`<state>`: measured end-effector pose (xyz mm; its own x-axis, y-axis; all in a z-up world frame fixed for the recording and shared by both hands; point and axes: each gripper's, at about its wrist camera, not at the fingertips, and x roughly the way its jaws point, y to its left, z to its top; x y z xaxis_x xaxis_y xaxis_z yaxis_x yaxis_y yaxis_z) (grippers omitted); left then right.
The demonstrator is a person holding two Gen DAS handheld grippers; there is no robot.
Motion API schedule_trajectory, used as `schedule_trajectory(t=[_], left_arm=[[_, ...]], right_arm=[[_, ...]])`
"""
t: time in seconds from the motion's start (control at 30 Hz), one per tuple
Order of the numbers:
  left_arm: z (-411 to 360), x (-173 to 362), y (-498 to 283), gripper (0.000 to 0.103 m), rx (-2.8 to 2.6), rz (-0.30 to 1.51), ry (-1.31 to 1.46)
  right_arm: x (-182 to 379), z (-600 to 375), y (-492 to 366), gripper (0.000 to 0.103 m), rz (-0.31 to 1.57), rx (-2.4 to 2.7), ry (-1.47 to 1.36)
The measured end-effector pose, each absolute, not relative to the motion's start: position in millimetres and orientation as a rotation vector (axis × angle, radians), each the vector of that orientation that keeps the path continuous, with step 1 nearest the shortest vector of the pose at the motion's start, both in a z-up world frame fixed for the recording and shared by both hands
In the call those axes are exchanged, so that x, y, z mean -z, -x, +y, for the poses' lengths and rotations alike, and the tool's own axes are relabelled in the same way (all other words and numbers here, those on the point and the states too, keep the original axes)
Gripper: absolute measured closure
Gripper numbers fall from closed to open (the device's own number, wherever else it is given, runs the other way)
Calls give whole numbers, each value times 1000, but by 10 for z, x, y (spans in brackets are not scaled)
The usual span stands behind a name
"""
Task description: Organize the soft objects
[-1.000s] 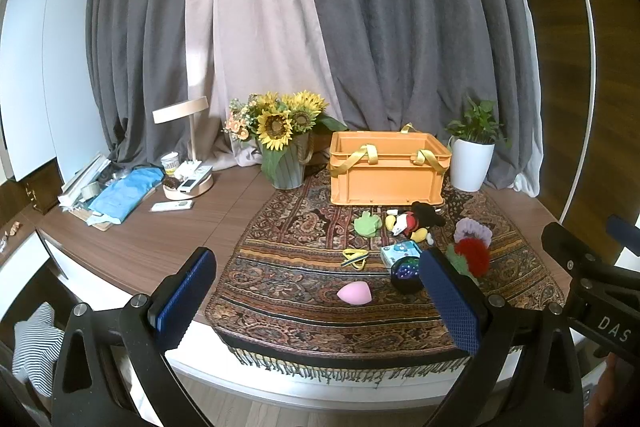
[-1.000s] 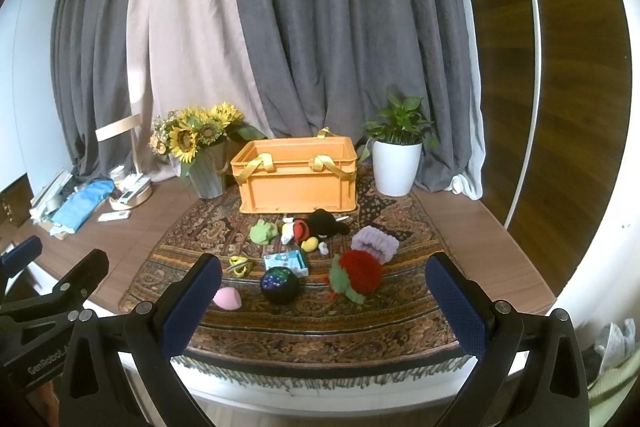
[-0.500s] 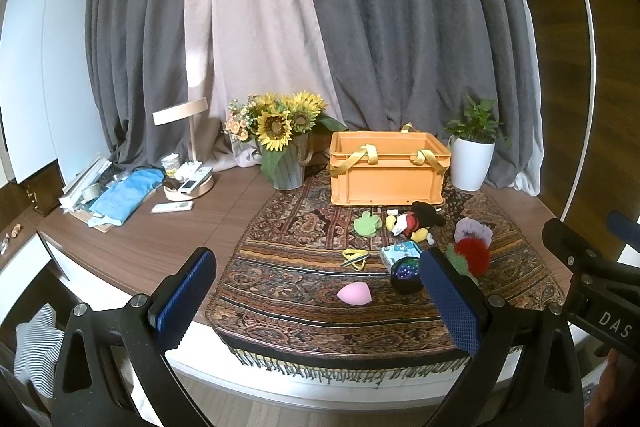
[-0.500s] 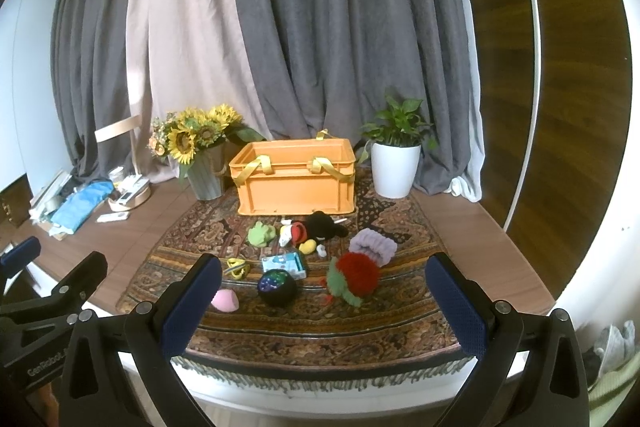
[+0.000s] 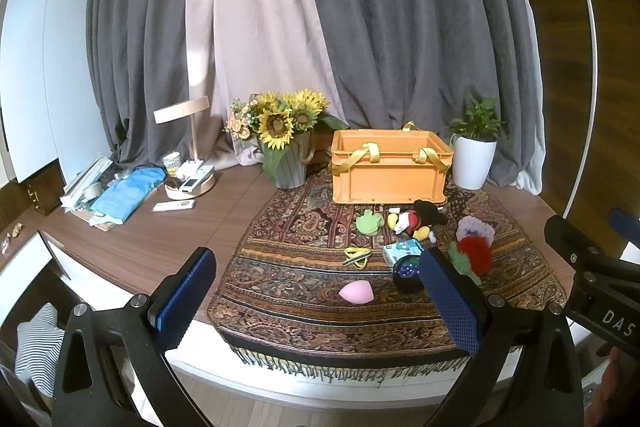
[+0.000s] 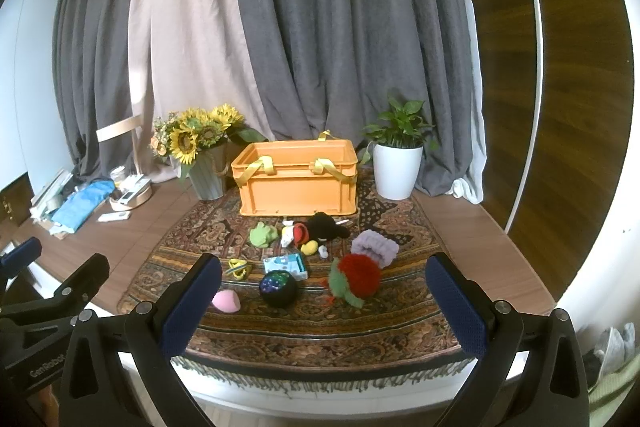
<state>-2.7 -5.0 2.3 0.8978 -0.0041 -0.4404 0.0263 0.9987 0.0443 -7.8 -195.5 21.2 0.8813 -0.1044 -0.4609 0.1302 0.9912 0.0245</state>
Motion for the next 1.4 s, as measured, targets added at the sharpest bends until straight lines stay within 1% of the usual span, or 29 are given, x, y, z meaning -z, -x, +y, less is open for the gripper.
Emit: schedule_trajectory(t=[0.87, 1.13, 1.4], left_arm=[[-52, 39, -33, 0, 26, 479, -27], [-71, 239, -217, 0, 39, 514, -59], [-83, 611, -558, 0, 75, 569, -77]], right_arm=[[-145, -1967, 4, 1, 489, 101, -56], [51, -1937, -203, 1, 528, 40, -68], [351, -1890, -613, 1, 592, -30, -84]])
